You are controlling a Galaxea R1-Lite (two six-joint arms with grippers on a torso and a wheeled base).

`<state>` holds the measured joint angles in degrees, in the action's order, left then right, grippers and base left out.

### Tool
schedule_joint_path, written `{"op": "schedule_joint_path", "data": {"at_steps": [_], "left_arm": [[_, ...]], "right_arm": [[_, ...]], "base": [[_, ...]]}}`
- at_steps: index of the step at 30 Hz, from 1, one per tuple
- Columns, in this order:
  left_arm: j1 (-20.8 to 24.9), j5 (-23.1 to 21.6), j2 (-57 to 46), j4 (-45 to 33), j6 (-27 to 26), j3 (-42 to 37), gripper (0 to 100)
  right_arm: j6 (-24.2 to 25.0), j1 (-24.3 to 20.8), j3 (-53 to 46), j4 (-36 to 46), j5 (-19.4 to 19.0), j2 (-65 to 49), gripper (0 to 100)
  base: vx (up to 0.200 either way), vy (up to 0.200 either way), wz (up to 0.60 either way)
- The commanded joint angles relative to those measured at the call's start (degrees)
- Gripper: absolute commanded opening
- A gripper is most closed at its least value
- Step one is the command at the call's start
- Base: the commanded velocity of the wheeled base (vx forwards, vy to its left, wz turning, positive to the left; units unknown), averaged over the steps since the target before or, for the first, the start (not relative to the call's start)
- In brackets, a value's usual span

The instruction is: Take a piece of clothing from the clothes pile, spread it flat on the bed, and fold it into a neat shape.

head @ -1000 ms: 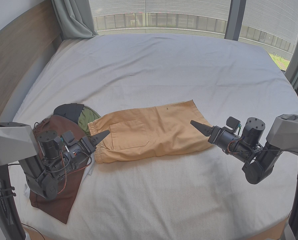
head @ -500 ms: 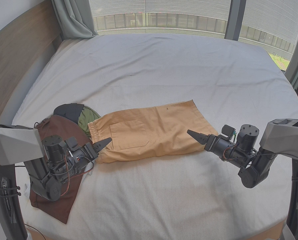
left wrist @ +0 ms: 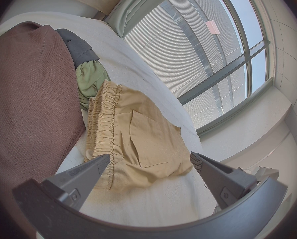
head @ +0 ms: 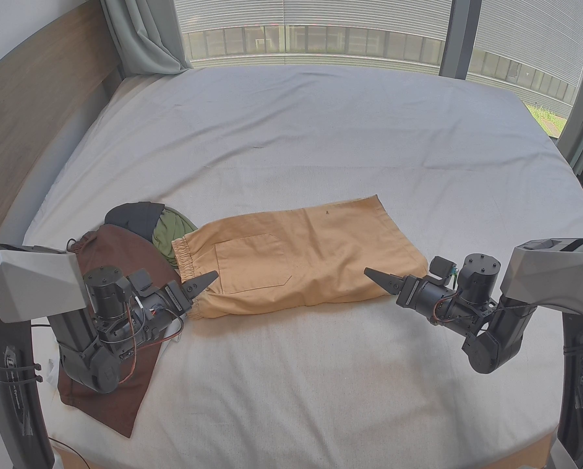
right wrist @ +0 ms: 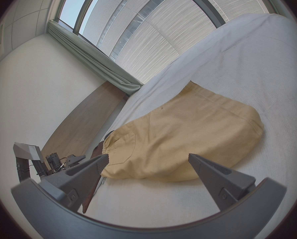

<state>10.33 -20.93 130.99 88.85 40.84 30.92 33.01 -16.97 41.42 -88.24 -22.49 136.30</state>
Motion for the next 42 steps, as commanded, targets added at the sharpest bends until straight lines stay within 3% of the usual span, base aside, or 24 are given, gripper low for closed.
{"op": "schedule_joint_path", "data": {"at_steps": [1,23,30,35,42], "left_arm": [[-0.04,0.01,-0.03,0.01,0.03,0.11,100],[-0.13,0.10,-0.29,0.10,0.03,0.29,100],[-0.13,0.10,-0.47,0.10,0.03,0.29,100],[-0.22,0.10,-0.56,0.10,0.03,0.29,100],[-0.39,0.01,-1.17,0.10,0.03,0.29,100]], "right_arm": [[-0.05,0.36,-0.03,-0.01,-0.10,1.86,100],[-0.14,0.45,0.32,0.17,-0.10,6.96,100],[0.12,0.27,8.85,3.51,0.17,11.35,100],[0.12,-0.26,13.51,5.09,3.51,13.20,100],[0.83,-1.58,17.81,6.67,3.77,13.64,100]], "base": [[0.000,0.000,0.00],[0.000,0.000,0.00],[0.000,0.000,0.00],[0.000,0.000,0.00],[0.000,0.000,0.00]]}}
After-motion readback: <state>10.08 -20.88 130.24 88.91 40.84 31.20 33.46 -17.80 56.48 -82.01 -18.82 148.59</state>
